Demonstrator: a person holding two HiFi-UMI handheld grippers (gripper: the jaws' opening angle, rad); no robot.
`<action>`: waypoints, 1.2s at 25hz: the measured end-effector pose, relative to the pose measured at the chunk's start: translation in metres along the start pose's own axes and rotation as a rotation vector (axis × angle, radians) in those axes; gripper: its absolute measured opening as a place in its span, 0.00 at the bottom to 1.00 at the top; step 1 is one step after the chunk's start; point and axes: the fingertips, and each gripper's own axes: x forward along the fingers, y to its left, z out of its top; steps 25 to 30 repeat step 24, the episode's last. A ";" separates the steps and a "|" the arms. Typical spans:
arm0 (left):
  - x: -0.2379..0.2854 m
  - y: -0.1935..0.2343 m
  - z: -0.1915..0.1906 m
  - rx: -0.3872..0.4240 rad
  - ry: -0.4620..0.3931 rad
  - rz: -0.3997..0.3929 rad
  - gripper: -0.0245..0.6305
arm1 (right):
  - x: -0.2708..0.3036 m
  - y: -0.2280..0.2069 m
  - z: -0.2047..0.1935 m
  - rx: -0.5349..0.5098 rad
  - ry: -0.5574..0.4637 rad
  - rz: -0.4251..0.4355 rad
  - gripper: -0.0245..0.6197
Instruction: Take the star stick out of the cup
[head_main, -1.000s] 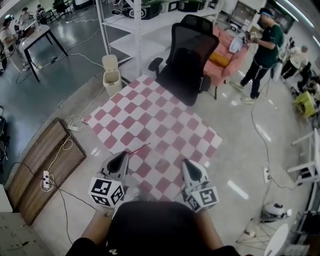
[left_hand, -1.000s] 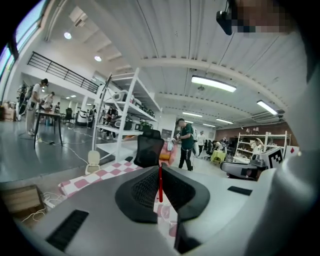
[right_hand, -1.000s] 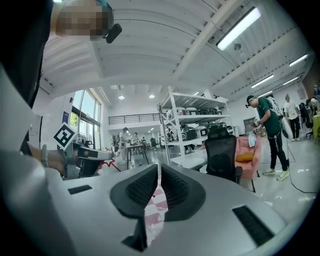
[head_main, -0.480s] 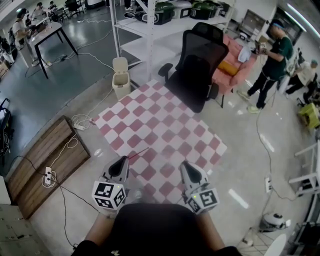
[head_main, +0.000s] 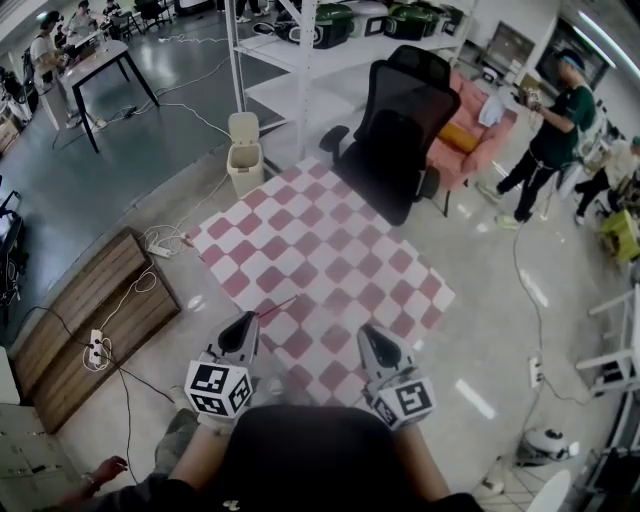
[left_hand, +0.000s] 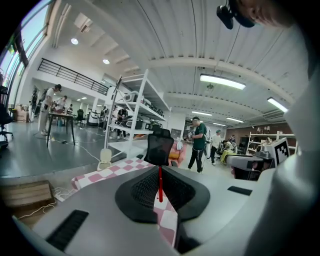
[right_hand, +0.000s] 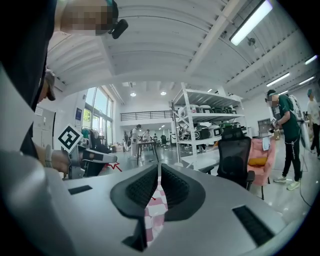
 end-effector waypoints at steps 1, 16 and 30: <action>0.000 -0.001 -0.001 0.001 0.002 -0.001 0.12 | 0.000 0.002 -0.003 -0.020 0.009 0.010 0.09; -0.010 -0.010 -0.008 0.002 0.008 -0.005 0.12 | -0.010 0.011 -0.003 -0.040 0.005 0.023 0.09; -0.009 -0.016 -0.011 0.003 0.014 -0.006 0.12 | -0.017 0.010 -0.003 -0.008 0.029 0.017 0.09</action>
